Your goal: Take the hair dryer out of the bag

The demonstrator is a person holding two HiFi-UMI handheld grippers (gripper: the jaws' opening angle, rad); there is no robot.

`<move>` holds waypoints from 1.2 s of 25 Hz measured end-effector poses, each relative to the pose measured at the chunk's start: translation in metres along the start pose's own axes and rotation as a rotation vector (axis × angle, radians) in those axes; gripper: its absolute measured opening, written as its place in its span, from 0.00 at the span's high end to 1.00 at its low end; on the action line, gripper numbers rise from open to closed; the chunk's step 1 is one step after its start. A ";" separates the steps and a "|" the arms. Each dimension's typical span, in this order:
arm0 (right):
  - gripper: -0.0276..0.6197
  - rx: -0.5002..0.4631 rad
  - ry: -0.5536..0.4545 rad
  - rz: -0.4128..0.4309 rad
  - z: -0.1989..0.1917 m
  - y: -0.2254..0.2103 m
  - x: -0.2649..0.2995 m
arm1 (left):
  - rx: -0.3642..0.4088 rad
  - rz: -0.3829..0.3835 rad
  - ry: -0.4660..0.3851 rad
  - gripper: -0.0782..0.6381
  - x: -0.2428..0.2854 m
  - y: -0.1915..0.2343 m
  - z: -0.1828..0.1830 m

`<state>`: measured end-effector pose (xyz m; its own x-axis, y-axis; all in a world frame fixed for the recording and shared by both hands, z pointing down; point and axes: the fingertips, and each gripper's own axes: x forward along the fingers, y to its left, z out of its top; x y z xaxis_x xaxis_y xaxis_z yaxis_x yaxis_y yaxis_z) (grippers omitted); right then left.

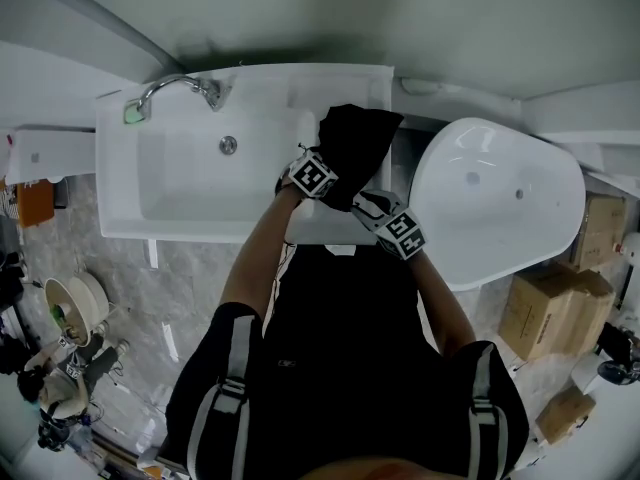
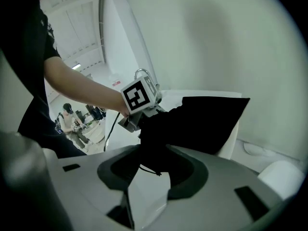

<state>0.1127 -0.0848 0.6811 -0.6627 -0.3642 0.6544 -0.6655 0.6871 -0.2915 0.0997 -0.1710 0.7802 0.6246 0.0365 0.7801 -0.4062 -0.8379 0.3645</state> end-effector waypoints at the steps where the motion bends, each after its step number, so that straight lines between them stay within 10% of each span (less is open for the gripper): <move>1: 0.63 0.014 -0.004 -0.008 -0.001 -0.005 -0.003 | -0.066 -0.062 -0.027 0.56 -0.004 -0.004 0.005; 12: 0.62 0.229 -0.030 -0.044 -0.021 -0.038 0.001 | -0.462 -0.469 -0.307 0.59 -0.021 -0.048 0.013; 19: 0.57 0.195 -0.019 0.071 -0.017 -0.010 0.019 | -0.636 -0.749 -0.453 0.59 -0.043 -0.078 0.006; 30: 0.64 0.126 -0.007 0.158 -0.002 0.011 0.024 | -0.661 -0.804 -0.504 0.56 -0.034 -0.092 0.018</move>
<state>0.0900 -0.0849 0.6947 -0.7639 -0.2628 0.5894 -0.5909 0.6520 -0.4752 0.1274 -0.1049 0.7108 0.9959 0.0838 -0.0344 0.0520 -0.2173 0.9747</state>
